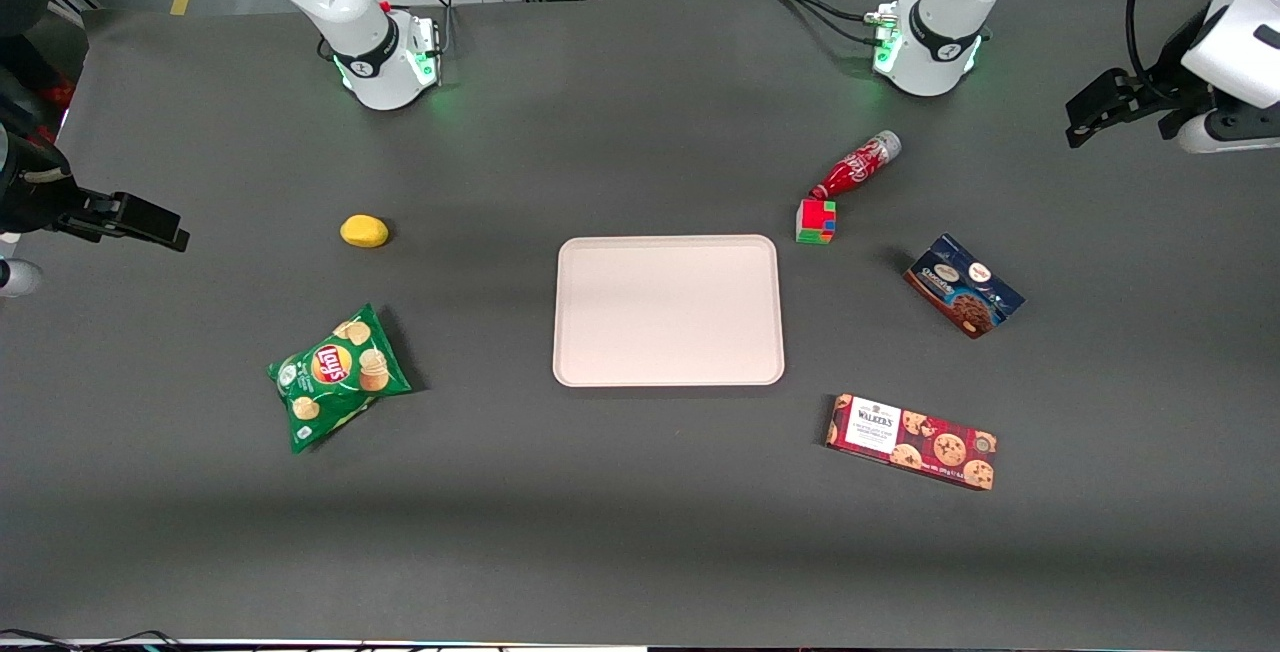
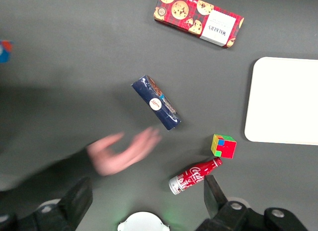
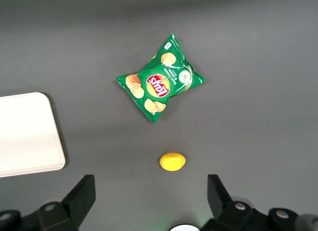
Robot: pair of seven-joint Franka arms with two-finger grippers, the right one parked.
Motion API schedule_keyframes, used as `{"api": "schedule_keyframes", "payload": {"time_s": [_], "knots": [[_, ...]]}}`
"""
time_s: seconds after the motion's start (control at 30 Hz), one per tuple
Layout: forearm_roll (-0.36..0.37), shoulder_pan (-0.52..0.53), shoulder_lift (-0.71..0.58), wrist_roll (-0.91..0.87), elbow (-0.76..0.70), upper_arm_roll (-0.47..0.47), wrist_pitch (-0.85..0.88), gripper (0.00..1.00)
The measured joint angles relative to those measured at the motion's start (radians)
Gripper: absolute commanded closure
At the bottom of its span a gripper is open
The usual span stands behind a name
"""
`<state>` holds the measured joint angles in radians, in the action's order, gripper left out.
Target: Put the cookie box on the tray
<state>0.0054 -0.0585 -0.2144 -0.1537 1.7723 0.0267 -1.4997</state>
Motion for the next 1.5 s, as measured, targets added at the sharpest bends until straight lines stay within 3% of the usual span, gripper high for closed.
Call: {"api": "schedule_keyframes", "payload": {"time_s": [0.43, 0.8, 1.07, 1.5], "knots": [[0.000, 0.000, 0.023, -0.009, 0.000, 0.000, 0.001, 0.00], [0.001, 0.000, 0.139, -0.174, 0.039, -0.001, -0.031, 0.00], [0.002, 0.002, 0.253, -0.210, 0.177, -0.009, -0.261, 0.00], [0.002, 0.007, 0.313, -0.212, 0.496, -0.018, -0.728, 0.00]]}}
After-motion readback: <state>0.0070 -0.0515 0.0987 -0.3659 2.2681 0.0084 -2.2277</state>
